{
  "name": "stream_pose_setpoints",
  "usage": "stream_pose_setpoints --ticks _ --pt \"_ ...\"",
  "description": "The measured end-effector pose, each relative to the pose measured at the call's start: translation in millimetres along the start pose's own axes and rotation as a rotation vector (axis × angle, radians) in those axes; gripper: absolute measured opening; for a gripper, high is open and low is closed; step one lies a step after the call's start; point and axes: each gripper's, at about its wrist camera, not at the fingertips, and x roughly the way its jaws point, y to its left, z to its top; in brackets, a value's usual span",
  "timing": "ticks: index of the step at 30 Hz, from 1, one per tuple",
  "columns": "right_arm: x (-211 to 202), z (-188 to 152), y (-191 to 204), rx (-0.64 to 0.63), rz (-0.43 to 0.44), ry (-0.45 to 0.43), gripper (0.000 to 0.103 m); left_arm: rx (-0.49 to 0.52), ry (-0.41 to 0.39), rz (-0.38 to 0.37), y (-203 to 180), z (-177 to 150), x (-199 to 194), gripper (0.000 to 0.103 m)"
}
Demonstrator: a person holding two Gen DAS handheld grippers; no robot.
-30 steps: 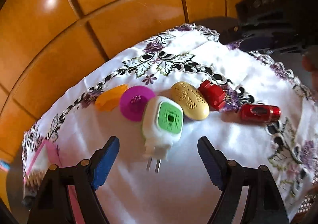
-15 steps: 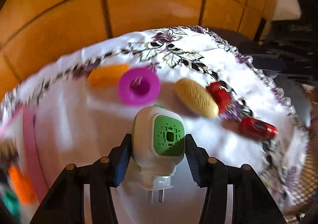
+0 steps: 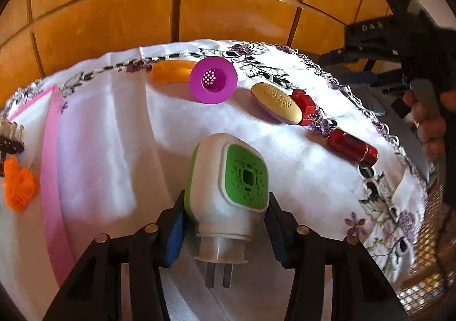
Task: Organize rigid objects
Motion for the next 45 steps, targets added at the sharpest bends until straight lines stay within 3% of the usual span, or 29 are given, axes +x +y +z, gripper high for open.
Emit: stream_pose_setpoints --ticks 4,7,13,16,18,20,25,30,34,37,39,44,45 --pt "1 0 1 -0.003 0.007 0.002 0.042 0.003 -0.015 0.0 2 -2 -1 0.05" --pt "5 -2 4 -0.006 0.061 0.031 0.042 0.02 -0.022 0.018 -2 -4 -1 0.05" --pt "25 -7 40 -0.11 0.195 0.16 0.043 0.017 -0.043 0.013 -2 -6 -3 0.049" --pt "34 4 66 -0.129 0.231 0.194 0.055 0.016 -0.049 0.01 -2 -6 -3 0.049" --pt "41 16 88 -0.142 0.242 0.195 0.07 0.003 -0.054 -0.005 0 -7 -4 0.049" --pt "50 27 107 -0.164 0.25 0.204 0.076 -0.009 -0.058 -0.02 3 -7 -4 0.049" --pt "90 44 161 -0.249 0.213 0.276 0.083 -0.032 -0.066 -0.048 6 -8 -4 0.049" --pt "134 43 182 -0.247 0.133 0.363 0.084 -0.049 -0.072 -0.071 10 -10 -4 0.049" --pt "159 37 189 -0.25 0.058 0.374 0.085 -0.048 -0.075 -0.072 9 -11 -5 0.049" --pt "163 32 197 -0.315 0.0 0.352 0.074 -0.047 -0.076 -0.072 8 -11 -4 0.049" --pt "157 33 195 -0.302 0.013 0.341 0.028 -0.048 -0.075 -0.072 8 -11 -4 0.05" --pt "133 30 189 -0.343 0.043 0.311 0.026 -0.045 -0.074 -0.068 7 -11 -4 0.05" --pt "126 29 187 -0.356 0.042 0.295 0.021 -0.045 -0.074 -0.067 7 -11 -4 0.05"
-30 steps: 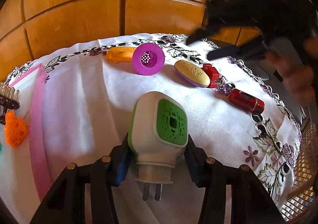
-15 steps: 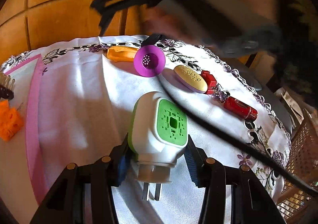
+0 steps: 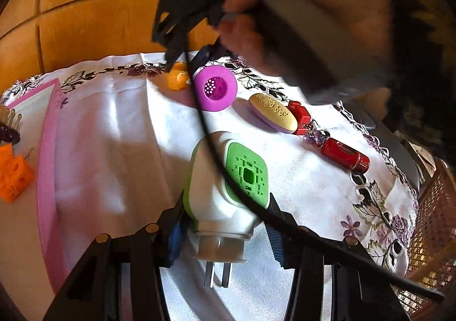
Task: Organize rigid objects
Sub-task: 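Close the right tool on the yellow curved plastic piece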
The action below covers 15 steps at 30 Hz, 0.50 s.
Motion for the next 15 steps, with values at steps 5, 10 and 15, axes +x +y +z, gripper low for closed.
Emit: stream_pose_setpoints --ticks 5,10,15 --pt "-33 -12 -4 -0.039 0.014 -0.074 0.01 0.004 0.001 0.005 0 0 1 0.05" --pt "-48 -10 -16 0.001 0.059 -0.086 0.033 0.009 0.002 0.016 -2 0 1 0.05" --pt "-22 4 -20 0.086 0.068 -0.022 0.052 0.009 0.002 0.017 -3 0 1 0.05"
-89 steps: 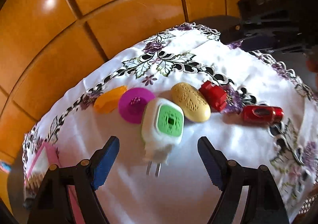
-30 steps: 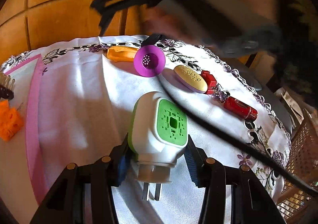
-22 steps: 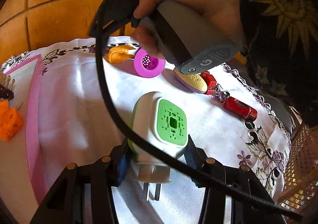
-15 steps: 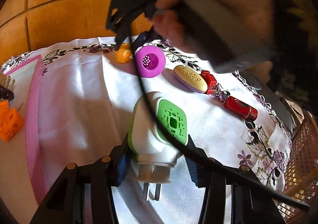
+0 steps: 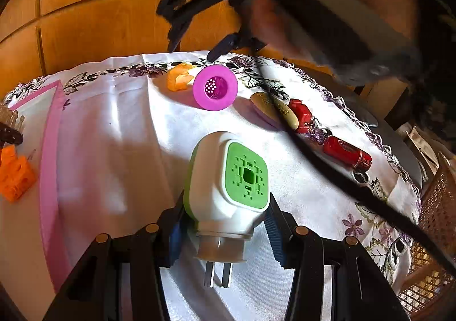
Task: Organize rigid objects
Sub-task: 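Close the right tool on the yellow curved plastic piece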
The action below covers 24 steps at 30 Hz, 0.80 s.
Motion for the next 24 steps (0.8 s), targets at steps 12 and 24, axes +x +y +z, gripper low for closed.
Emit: stream_pose_setpoints --ticks 12,24 --pt "42 5 8 -0.022 -0.086 0.035 0.028 -0.008 -0.002 -0.014 3 0 -2 0.05" --pt "-90 -62 -17 -0.175 0.023 -0.124 0.028 -0.007 0.0 -0.013 3 0 -2 0.05"
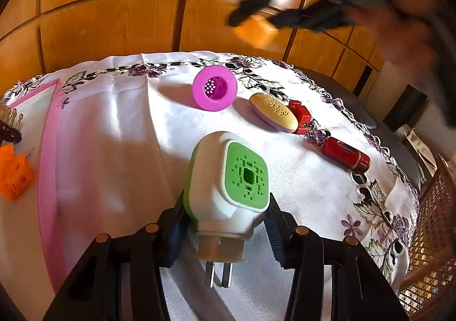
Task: Organize rigid objects
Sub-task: 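Close the right tool on the yellow curved plastic piece, then carry the white plug device into the tray and open the left tool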
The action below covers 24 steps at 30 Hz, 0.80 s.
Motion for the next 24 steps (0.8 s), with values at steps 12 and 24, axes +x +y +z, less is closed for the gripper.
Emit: stream_pose_setpoints --ticks 12,24 --pt "46 -88 13 -0.183 0.004 0.179 0.028 0.007 0.01 0.014 -3 0 -1 0.049" --pt "66 -96 5 -0.183 -0.021 0.198 0.03 -0.021 0.01 0.026 -5 -2 -19 0.049"
